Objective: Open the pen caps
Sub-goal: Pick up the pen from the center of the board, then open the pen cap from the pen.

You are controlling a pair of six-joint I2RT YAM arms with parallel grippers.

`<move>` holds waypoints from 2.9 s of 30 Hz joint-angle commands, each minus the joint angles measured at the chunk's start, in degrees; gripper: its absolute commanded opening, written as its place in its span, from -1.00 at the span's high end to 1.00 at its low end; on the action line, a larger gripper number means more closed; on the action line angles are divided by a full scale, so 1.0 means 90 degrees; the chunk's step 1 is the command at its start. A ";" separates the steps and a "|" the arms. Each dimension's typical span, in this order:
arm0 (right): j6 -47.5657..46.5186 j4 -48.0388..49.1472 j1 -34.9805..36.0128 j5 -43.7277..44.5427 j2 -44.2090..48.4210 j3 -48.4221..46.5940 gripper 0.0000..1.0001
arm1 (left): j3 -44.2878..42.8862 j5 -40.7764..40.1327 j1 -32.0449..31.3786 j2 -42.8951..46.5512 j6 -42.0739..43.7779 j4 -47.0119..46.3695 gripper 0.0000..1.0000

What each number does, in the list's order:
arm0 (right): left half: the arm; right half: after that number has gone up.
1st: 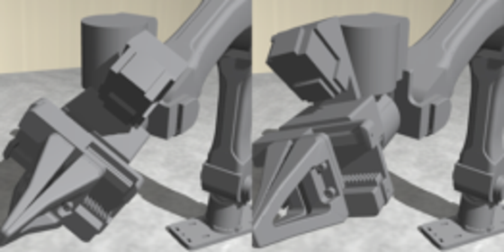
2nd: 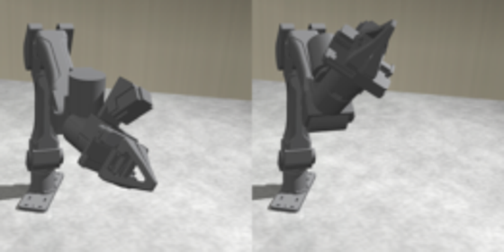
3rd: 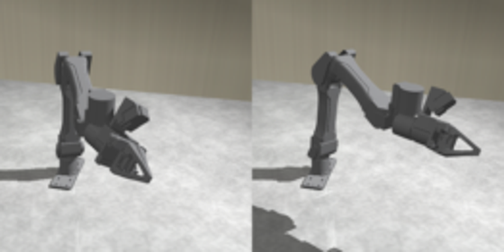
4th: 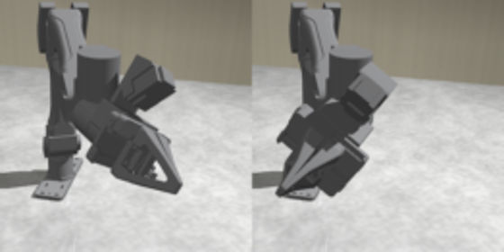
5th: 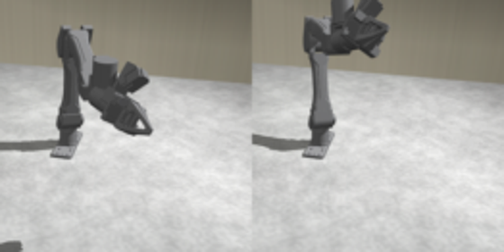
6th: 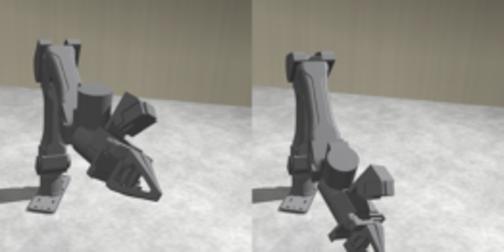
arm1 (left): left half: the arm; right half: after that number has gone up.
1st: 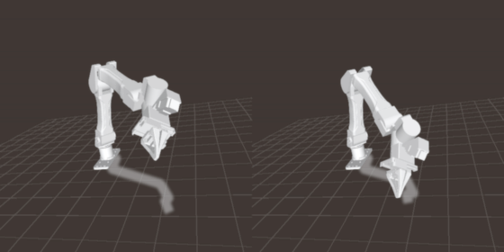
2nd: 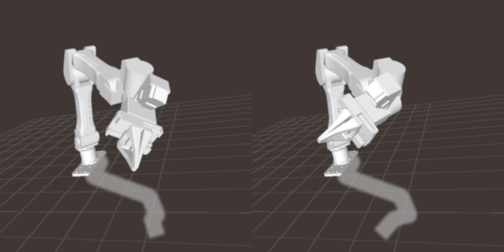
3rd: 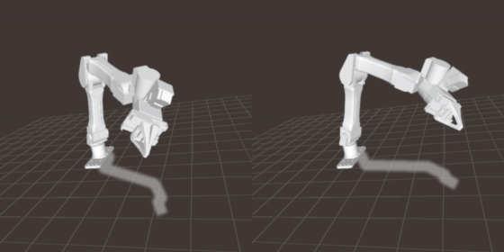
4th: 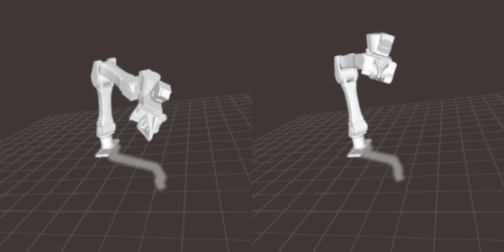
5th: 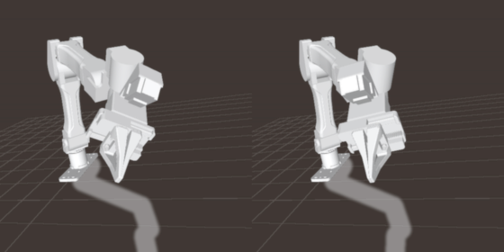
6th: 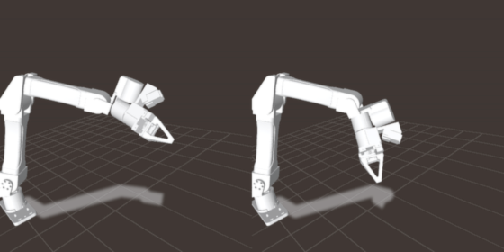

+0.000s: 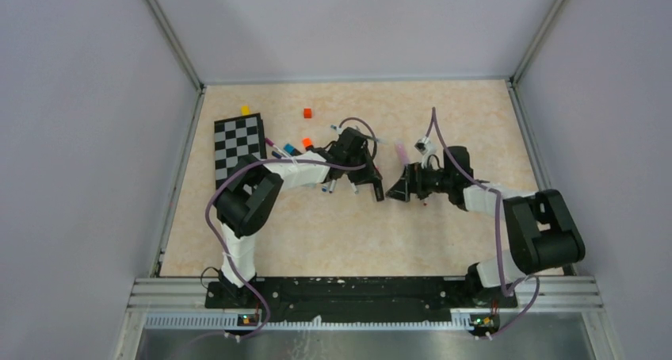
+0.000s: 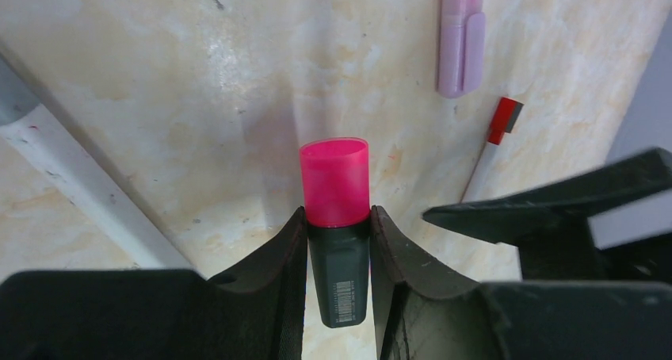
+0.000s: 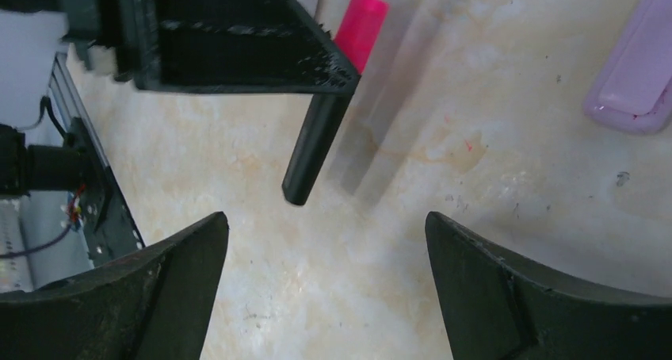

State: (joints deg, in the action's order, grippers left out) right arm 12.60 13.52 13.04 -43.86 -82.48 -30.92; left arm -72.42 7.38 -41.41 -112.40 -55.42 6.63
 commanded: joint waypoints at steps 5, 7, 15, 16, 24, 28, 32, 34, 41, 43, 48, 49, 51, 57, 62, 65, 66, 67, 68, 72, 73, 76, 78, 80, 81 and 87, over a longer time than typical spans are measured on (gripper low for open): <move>0.0739 0.0415 0.0134 -0.0370 -0.1203 -0.0912 -0.63 | 0.0363 0.0295 -0.0107 0.0569 -0.0298 -0.0860 0.80; 0.0780 0.0511 0.0168 -0.0381 -0.1253 -0.0876 -0.61 | 0.0431 0.0325 -0.0115 0.0569 -0.0356 -0.0984 0.80; 0.0928 0.0443 0.0321 -0.0506 -0.1835 -0.1114 -0.26 | 0.0501 0.0345 -0.0208 0.0549 -0.0509 -0.1222 0.79; 0.0945 0.0438 0.0336 -0.0515 -0.1863 -0.1131 -0.17 | 0.0533 0.0318 -0.0218 0.0564 -0.0520 -0.1253 0.79; 0.0755 0.0270 0.0361 -0.0410 -0.1638 -0.1207 1.00 | 0.0997 -0.0096 -0.0243 0.1038 -0.0533 -0.1502 0.69; 0.0160 -0.0344 0.0362 -0.0866 -0.1347 -0.1535 1.00 | 0.1763 -0.0674 -0.0243 0.2012 0.0111 -0.2266 0.20; -0.1208 -0.1523 0.0359 -0.1850 -0.1080 -0.1956 1.00 | 0.2712 -0.0603 -0.0243 0.3143 0.1367 -0.3505 -0.48; -0.2174 -0.2423 0.0358 -0.2187 -0.0922 -0.2208 1.00 | 0.3130 -0.0417 -0.0243 0.3796 0.1975 -0.3962 -0.86; -0.4799 -0.4754 0.0358 -0.2941 -0.0243 -0.2669 1.00 | 0.4589 0.0098 -0.0216 0.5181 0.2540 -0.5233 -0.97; -0.5312 -0.5138 0.0359 -0.3132 -0.0063 -0.2661 1.00 | 0.4921 0.0672 -0.0178 0.5311 0.2563 -0.5825 -0.97; -0.6106 -0.5651 0.0363 -0.3756 0.0179 -0.2471 1.00 | 0.5191 0.1786 -0.0179 0.5074 0.2262 -0.7023 -0.97; -0.6133 -0.5650 0.0361 -0.3822 0.0180 -0.2435 1.00 | 0.5186 0.1951 -0.0175 0.4958 0.2219 -0.7239 -0.97; -0.6148 -0.5661 0.0359 -0.3908 0.0157 -0.2406 1.00 | 0.5131 0.2227 -0.0179 0.4695 0.1993 -0.7635 -0.93; -0.6184 -0.5725 0.0457 -0.4067 0.0121 -0.2403 1.00 | 0.4776 0.2702 -0.0185 0.3664 0.1281 -0.8506 -0.68; -0.6185 -0.5740 0.0544 -0.4086 0.0054 -0.2403 1.00 | 0.4636 0.2781 -0.0238 0.3189 0.1044 -0.8929 -0.45; -0.6178 -0.5751 0.0579 -0.4083 -0.0031 -0.2426 1.00 | 0.4560 0.2811 -0.0311 0.3045 0.1049 -0.9020 -0.28; -0.6171 -0.5750 0.0590 -0.4076 -0.0069 -0.2441 1.00 | 0.4541 0.2808 -0.0338 0.2992 0.1062 -0.9027 -0.21; -0.6166 -0.5757 0.0598 -0.4073 -0.0094 -0.2451 1.00 | 0.4519 0.2821 -0.0361 0.2951 0.1075 -0.9028 -0.12; -0.6152 -0.5760 0.0605 -0.4063 -0.0116 -0.2452 1.00 | 0.4499 0.2826 -0.0388 0.2910 0.1087 -0.9033 -0.07; -0.6132 -0.5743 0.0603 -0.4055 -0.0141 -0.2462 1.00 | 0.4486 0.2819 -0.0420 0.2831 0.1110 -0.9068 0.36; -0.6115 -0.5727 0.0602 -0.4049 -0.0148 -0.2458 1.00 | 0.4505 0.2788 -0.0419 0.2836 0.1132 -0.9150 0.50; -0.6047 -0.5673 0.0611 -0.4024 -0.0157 -0.2443 1.00 | 0.4487 0.2694 -0.0419 0.2908 0.1250 -0.9068 0.84; -0.6030 -0.5660 0.0614 -0.4016 -0.0164 -0.2443 1.00 | 0.4395 0.2668 -0.0412 0.2998 0.1409 -0.8914 0.98; -0.6043 -0.5691 0.0622 -0.4000 -0.0186 -0.2457 1.00 | 0.4322 0.2550 -0.0388 0.3149 0.1563 -0.8786 1.00; -0.6095 -0.5741 0.0628 -0.3995 -0.0183 -0.2467 1.00 | 0.4272 0.2440 -0.0338 0.3271 0.1658 -0.8677 1.00; -0.6566 -0.6347 0.0641 -0.3826 -0.0474 -0.2649 1.00 | 0.4003 0.2066 0.0828 0.4015 0.1376 -0.8655 1.00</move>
State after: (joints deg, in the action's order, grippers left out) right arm -41.65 -39.35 18.15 -80.34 -84.27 -53.39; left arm -31.51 31.51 -42.35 -82.89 -41.91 -62.89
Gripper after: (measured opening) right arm 0.102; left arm 0.172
